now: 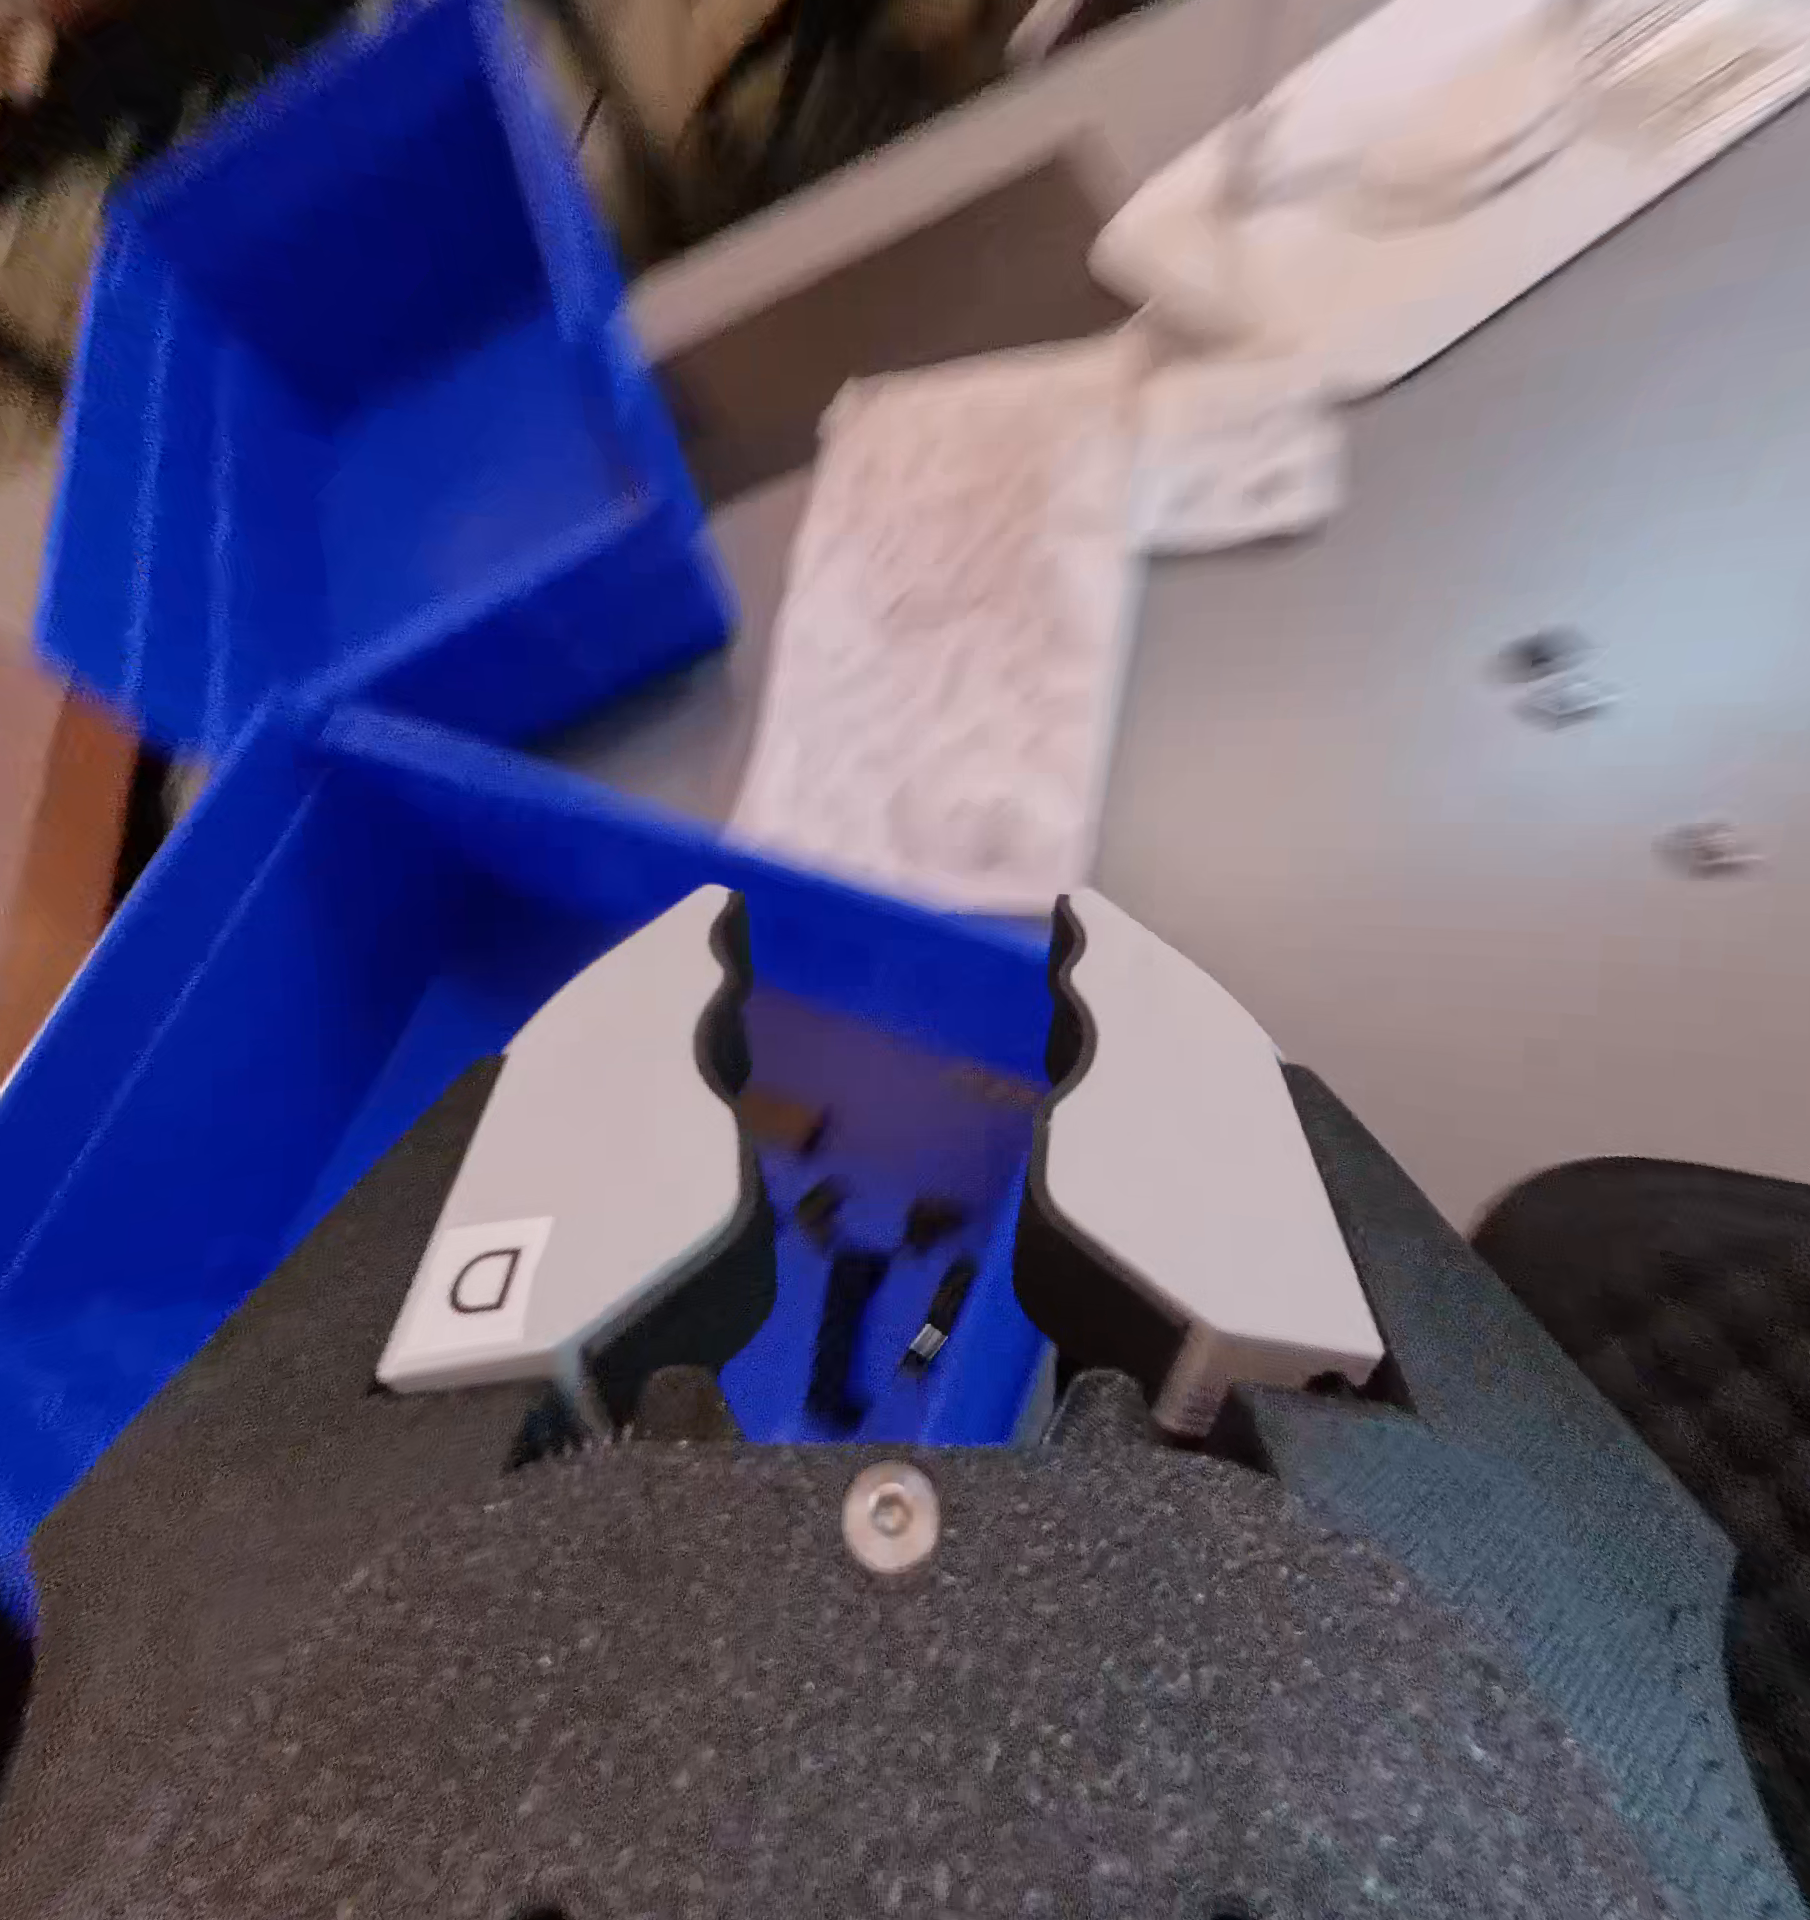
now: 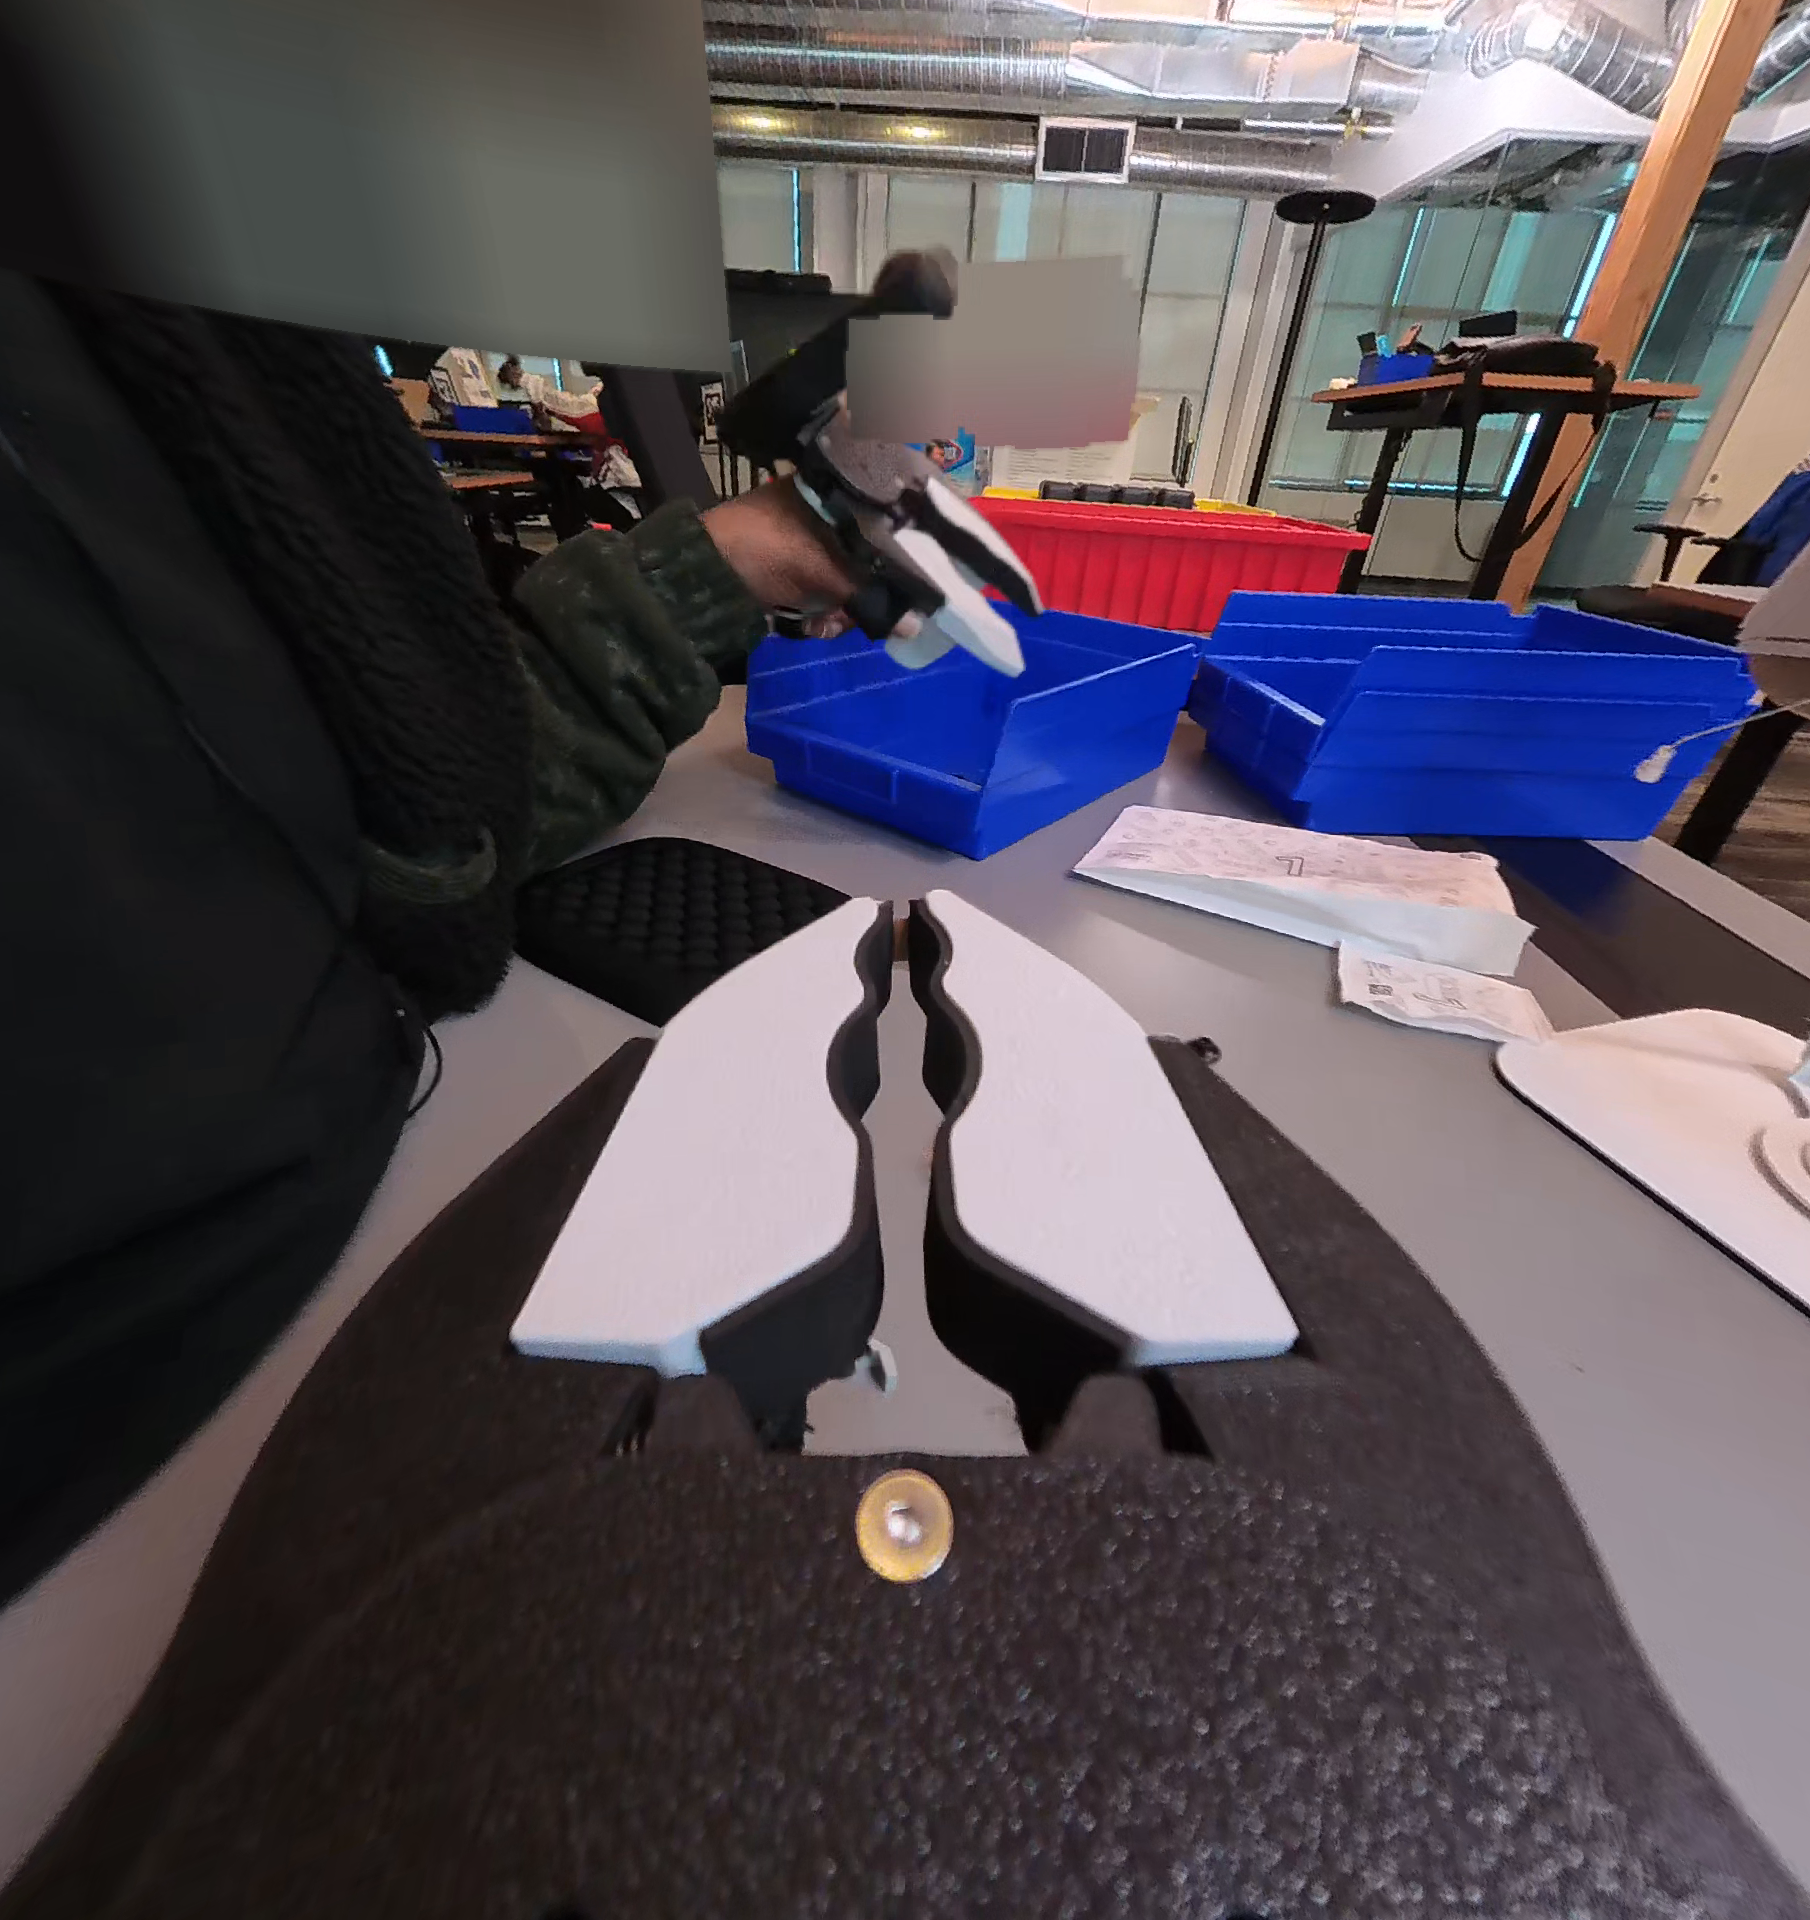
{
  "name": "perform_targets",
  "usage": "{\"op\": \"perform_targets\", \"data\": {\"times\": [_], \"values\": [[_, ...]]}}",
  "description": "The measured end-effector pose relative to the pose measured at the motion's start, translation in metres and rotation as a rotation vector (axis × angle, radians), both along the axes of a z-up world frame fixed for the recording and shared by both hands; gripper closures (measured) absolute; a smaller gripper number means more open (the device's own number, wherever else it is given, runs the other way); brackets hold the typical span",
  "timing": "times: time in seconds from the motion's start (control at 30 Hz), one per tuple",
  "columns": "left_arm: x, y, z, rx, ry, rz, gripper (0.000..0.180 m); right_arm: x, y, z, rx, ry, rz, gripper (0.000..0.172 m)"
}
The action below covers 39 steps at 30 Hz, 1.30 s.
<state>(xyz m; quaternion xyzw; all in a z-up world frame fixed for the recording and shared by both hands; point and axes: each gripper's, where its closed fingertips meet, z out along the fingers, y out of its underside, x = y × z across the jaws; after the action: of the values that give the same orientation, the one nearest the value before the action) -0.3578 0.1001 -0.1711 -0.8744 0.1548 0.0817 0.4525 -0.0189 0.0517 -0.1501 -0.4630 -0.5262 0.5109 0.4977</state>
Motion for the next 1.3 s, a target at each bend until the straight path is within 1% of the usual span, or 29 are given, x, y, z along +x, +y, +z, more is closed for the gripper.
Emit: {"op": "perform_targets", "data": {"times": [0.07,0.13,0.17,0.2,0.23,0.27,0.33,0.4,0.47,0.53,0.57,0.63,0.7,0.77,0.8,0.83,0.93,0.97,1.0,1.07,1.13,1.23,1.3], "values": [[0.073,-0.002,0.020,0.105,-0.114,-0.310,0.135,-0.002,-0.005,0.002,-0.013,0.013,0.023,0.169],[0.149,-0.016,0.038,0.201,-0.240,-0.610,0.138,-0.005,-0.010,0.009,-0.065,0.057,0.061,0.169],[0.184,-0.026,0.044,0.246,-0.266,-0.751,0.139,-0.007,-0.011,0.014,-0.113,0.087,0.072,0.169],[0.213,-0.033,0.047,0.313,-0.248,-0.856,0.140,-0.010,-0.010,0.018,-0.171,0.117,0.083,0.169],[0.235,-0.037,0.049,0.384,-0.206,-0.913,0.145,-0.012,-0.011,0.022,-0.232,0.154,0.103,0.169],[0.255,-0.043,0.048,0.418,-0.175,-0.964,0.146,-0.014,-0.010,0.026,-0.295,0.193,0.118,0.169],[0.286,-0.052,0.044,0.449,-0.146,-1.025,0.147,-0.019,-0.009,0.030,-0.403,0.246,0.138,0.169],[0.303,-0.056,0.037,0.458,-0.097,-1.050,0.147,-0.024,-0.008,0.034,-0.488,0.291,0.155,0.169],[0.309,-0.056,0.036,0.496,-0.055,-1.042,0.151,-0.027,-0.009,0.034,-0.567,0.308,0.189,0.169],[0.313,-0.058,0.040,0.535,-0.048,-1.041,0.157,-0.031,-0.009,0.030,-0.607,0.298,0.197,0.169],[0.312,-0.056,0.039,0.543,-0.022,-1.035,0.161,-0.032,-0.009,0.028,-0.618,0.292,0.200,0.169],[0.310,-0.054,0.033,0.545,0.022,-1.037,0.171,-0.033,-0.009,0.026,-0.651,0.290,0.212,0.169],[0.307,-0.054,0.029,0.510,0.020,-1.043,0.172,-0.036,-0.007,0.021,-0.657,0.253,0.204,0.169],[0.293,-0.046,0.029,0.480,0.022,-0.995,0.172,-0.035,-0.002,0.014,-0.614,0.183,0.163,0.169],[0.280,-0.039,0.031,0.459,0.012,-0.951,0.172,-0.032,0.001,0.009,-0.552,0.117,0.137,0.167],[0.262,-0.030,0.032,0.415,-0.012,-0.876,0.172,-0.029,0.003,-0.001,-0.453,0.016,0.099,0.166],[0.187,-0.002,0.037,0.263,-0.131,-0.554,0.172,-0.010,0.011,-0.056,-0.072,-0.421,-0.041,0.161],[0.161,0.002,0.039,0.236,-0.191,-0.447,0.172,-0.003,0.012,-0.074,0.008,-0.542,-0.052,0.158],[0.133,0.006,0.041,0.225,-0.238,-0.339,0.172,0.003,0.008,-0.088,0.046,-0.629,-0.036,0.154],[0.073,0.009,0.037,0.203,-0.248,-0.115,0.172,0.008,0.001,-0.109,0.063,-0.731,0.002,0.148],[0.024,0.005,0.027,0.166,-0.239,0.051,0.172,0.007,-0.005,-0.121,0.077,-0.783,0.030,0.142],[-0.027,-0.006,0.002,0.069,-0.206,0.217,0.172,0.005,-0.005,-0.133,0.101,-0.835,0.030,0.141],[-0.047,-0.011,-0.016,0.004,-0.181,0.278,0.169,0.005,-0.003,-0.139,0.099,-0.852,0.027,0.142]]}}
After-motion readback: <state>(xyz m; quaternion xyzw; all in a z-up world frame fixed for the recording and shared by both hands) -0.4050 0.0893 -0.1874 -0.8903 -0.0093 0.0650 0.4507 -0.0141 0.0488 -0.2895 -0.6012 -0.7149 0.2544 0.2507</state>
